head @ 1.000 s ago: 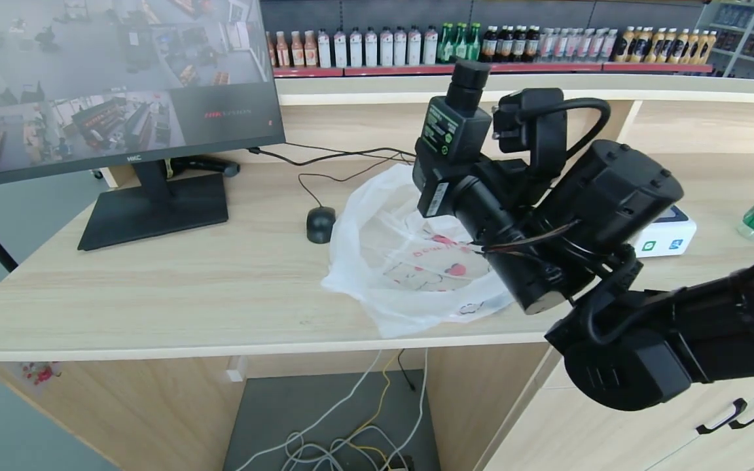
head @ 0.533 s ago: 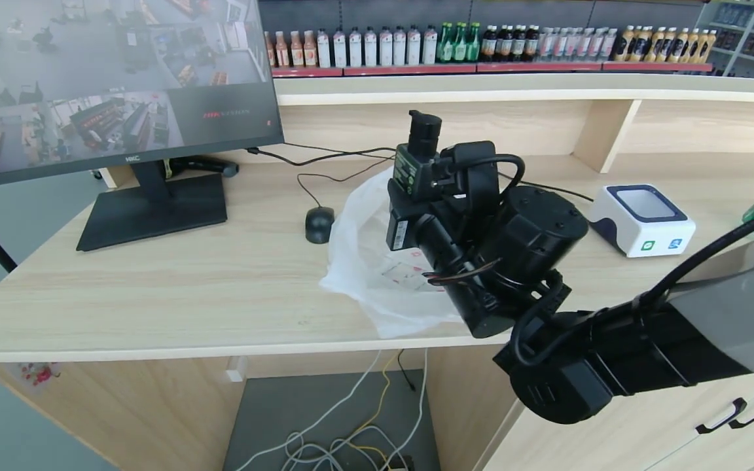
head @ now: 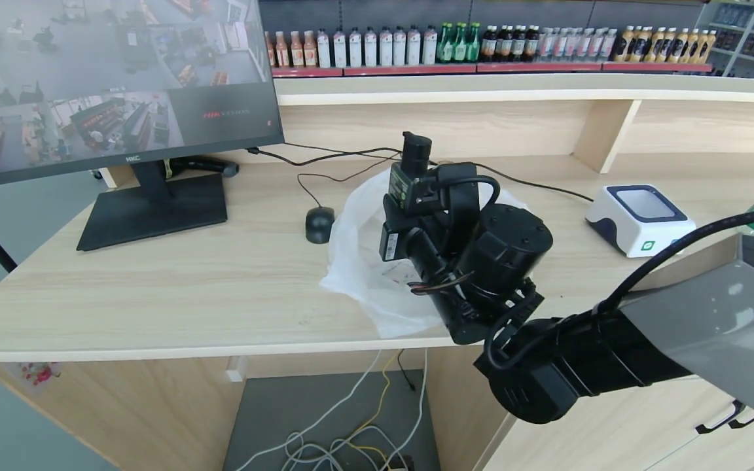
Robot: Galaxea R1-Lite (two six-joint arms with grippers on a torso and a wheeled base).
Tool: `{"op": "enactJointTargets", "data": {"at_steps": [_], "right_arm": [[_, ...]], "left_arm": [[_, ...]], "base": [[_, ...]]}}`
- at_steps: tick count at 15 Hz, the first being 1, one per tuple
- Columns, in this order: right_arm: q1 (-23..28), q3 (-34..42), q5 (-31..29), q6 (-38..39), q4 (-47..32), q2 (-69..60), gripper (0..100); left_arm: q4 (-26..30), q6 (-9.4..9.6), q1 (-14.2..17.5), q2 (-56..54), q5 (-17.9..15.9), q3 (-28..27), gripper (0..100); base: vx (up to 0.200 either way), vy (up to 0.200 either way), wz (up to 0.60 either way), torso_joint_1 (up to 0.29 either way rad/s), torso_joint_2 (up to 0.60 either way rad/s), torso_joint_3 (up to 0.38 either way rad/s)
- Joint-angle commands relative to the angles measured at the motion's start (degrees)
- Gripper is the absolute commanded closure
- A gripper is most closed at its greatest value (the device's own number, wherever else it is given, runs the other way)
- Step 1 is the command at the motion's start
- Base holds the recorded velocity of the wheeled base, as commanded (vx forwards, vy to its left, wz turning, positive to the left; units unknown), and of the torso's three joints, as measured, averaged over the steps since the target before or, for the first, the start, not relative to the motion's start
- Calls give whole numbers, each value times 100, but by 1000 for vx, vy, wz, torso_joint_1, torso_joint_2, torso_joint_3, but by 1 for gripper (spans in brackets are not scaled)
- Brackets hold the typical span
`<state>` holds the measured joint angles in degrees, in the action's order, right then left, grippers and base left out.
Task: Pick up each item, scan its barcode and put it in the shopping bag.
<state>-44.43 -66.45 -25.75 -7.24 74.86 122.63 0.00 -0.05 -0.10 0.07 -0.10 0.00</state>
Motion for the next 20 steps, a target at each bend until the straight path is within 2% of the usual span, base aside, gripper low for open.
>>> {"op": "enactJointTargets", "data": {"at_steps": [1, 4, 20], "right_arm": [[102, -518, -1, 56, -16, 350, 100], [172, -694, -1, 65, -235, 394, 100], [260, -667, -1, 241, -253, 851, 100]], "left_arm": [[0, -4, 1, 1, 1, 0, 0], [0, -4, 1, 1, 1, 0, 0], [0, -4, 1, 1, 1, 0, 0]], "base": [[0, 0, 0, 0, 0, 0], [0, 0, 0, 0, 0, 0], [0, 0, 0, 0, 0, 0]]}}
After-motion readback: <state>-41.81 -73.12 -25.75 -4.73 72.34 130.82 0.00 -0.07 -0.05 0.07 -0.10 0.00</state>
